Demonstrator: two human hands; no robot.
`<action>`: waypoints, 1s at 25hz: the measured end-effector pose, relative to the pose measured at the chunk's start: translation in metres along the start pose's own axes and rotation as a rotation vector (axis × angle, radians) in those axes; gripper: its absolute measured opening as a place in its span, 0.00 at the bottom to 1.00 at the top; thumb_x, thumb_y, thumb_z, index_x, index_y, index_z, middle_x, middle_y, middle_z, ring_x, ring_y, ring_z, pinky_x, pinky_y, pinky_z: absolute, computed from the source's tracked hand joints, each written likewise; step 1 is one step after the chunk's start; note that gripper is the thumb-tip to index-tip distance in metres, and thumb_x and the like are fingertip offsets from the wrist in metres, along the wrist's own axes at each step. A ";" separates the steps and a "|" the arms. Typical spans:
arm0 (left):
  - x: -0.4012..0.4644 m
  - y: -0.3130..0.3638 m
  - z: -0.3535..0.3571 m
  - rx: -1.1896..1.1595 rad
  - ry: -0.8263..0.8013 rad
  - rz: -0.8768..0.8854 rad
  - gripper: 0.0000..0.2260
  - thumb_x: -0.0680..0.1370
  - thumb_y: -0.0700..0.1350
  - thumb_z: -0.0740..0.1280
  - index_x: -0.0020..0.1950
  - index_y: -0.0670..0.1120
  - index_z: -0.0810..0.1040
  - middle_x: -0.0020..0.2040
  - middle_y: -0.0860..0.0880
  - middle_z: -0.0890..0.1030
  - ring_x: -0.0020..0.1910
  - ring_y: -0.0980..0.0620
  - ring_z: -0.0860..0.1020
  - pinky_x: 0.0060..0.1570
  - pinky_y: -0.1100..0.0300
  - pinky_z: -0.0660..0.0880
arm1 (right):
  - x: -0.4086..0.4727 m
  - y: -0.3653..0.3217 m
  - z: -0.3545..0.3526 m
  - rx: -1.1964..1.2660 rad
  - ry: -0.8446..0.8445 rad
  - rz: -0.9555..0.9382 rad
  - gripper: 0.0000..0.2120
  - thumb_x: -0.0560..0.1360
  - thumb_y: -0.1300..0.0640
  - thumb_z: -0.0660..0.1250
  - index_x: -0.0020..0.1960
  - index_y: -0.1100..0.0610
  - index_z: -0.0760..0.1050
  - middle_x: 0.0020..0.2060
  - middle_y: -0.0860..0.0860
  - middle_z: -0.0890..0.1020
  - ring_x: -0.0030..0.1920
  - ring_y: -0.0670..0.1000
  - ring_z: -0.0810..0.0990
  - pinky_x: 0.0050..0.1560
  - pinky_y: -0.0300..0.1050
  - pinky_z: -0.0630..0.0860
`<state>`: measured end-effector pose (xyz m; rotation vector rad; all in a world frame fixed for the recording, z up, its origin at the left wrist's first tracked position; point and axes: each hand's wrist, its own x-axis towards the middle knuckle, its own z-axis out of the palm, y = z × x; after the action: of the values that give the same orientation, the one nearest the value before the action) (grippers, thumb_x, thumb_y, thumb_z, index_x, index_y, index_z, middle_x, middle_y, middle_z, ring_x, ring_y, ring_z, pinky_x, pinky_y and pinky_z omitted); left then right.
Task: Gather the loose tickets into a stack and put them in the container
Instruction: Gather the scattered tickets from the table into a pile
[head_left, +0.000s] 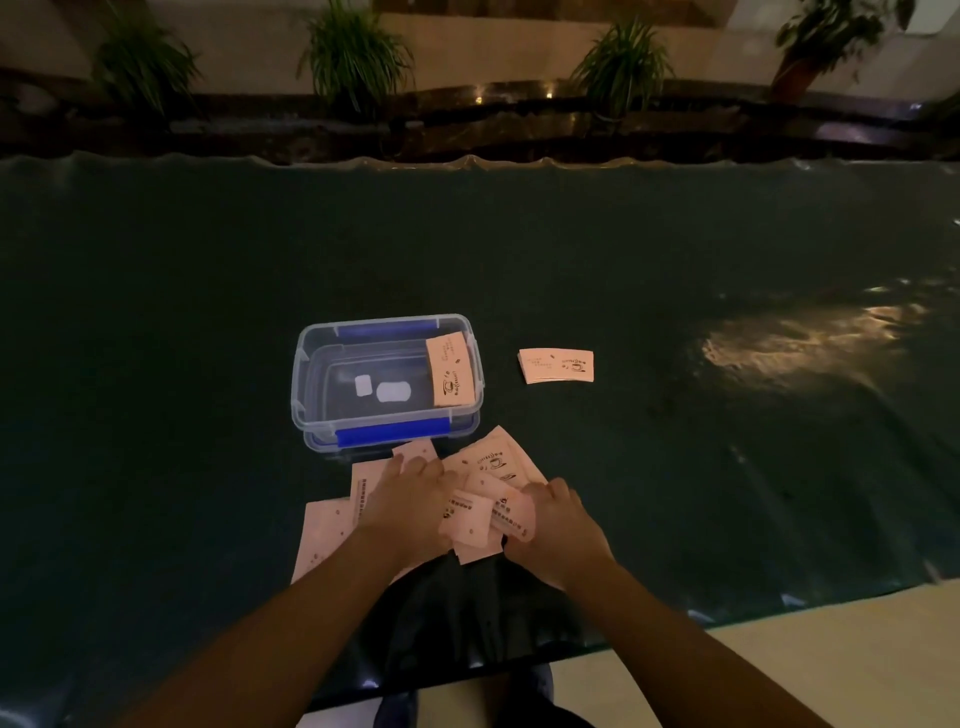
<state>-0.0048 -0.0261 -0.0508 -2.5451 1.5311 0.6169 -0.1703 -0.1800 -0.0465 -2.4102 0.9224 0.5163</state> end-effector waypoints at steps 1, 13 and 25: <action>-0.003 0.001 0.001 -0.023 -0.002 -0.004 0.35 0.74 0.62 0.69 0.79 0.57 0.61 0.77 0.50 0.69 0.75 0.45 0.65 0.76 0.39 0.58 | -0.001 -0.001 0.000 0.012 0.000 0.014 0.35 0.70 0.38 0.73 0.73 0.47 0.68 0.65 0.49 0.70 0.65 0.51 0.72 0.59 0.51 0.80; -0.015 0.009 0.003 -0.080 0.016 0.052 0.35 0.75 0.51 0.71 0.79 0.62 0.58 0.81 0.49 0.60 0.80 0.42 0.54 0.76 0.33 0.49 | -0.006 0.001 -0.016 -0.061 -0.028 -0.136 0.31 0.77 0.62 0.71 0.74 0.40 0.68 0.79 0.51 0.57 0.63 0.51 0.76 0.57 0.43 0.82; -0.012 0.028 0.015 -0.355 0.168 -0.132 0.29 0.80 0.53 0.66 0.80 0.53 0.61 0.81 0.49 0.63 0.80 0.48 0.58 0.79 0.46 0.52 | -0.002 -0.003 -0.007 0.284 -0.021 -0.090 0.34 0.81 0.63 0.65 0.82 0.43 0.59 0.80 0.50 0.60 0.61 0.47 0.79 0.58 0.46 0.83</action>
<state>-0.0382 -0.0253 -0.0569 -3.0039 1.3897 0.7315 -0.1683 -0.1810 -0.0386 -2.1732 0.8149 0.3502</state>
